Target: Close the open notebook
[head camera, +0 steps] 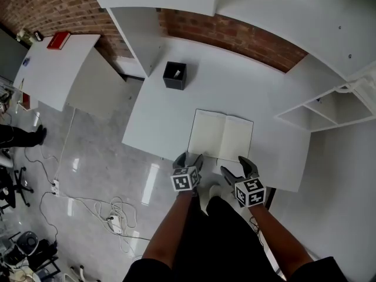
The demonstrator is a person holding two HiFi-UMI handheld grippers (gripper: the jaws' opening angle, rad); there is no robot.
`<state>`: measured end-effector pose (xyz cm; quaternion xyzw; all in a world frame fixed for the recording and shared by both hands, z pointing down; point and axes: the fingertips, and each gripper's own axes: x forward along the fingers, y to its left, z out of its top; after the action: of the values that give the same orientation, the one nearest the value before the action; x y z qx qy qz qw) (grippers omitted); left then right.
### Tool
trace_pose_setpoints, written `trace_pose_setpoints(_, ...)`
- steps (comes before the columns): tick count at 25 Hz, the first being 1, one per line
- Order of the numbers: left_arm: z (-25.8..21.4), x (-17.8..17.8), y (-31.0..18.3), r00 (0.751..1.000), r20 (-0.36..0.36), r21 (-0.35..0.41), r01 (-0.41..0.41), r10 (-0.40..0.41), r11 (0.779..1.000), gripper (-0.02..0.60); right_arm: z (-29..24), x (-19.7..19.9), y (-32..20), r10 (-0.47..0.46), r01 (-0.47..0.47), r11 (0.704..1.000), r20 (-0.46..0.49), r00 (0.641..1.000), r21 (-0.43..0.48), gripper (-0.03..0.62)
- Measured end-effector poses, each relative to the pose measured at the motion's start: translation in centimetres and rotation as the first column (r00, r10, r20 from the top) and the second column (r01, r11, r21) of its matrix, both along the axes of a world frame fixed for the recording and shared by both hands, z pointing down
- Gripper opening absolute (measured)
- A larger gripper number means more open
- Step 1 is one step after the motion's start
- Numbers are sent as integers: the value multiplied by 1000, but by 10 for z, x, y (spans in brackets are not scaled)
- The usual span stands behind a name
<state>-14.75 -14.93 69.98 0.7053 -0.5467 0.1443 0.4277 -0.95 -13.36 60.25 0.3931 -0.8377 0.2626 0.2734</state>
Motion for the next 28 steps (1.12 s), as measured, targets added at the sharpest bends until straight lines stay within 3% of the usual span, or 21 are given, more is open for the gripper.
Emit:
trace_pose_setpoints(6, 17, -9, -7, 993, -13, -24, 117, -117, 993, 314, 15, -2, 5, -23, 22, 999, -31, 999, -24, 324)
trace_pose_setpoints(16, 21, -9, -13, 971, 19, -38, 241, -240, 970, 316, 24, 14, -2, 57, -57, 997, 9, 998, -44, 317)
trace_pose_setpoints(22, 19, 7, -15, 972, -2, -31, 236, -236, 971, 311, 29, 29, -2, 70, -70, 996, 4, 998, -55, 301)
trace_pose_setpoints(28, 21, 5, -15, 960, 23, -47, 279, -278, 959, 311, 32, 36, 1, 71, -71, 995, 5, 997, -64, 302)
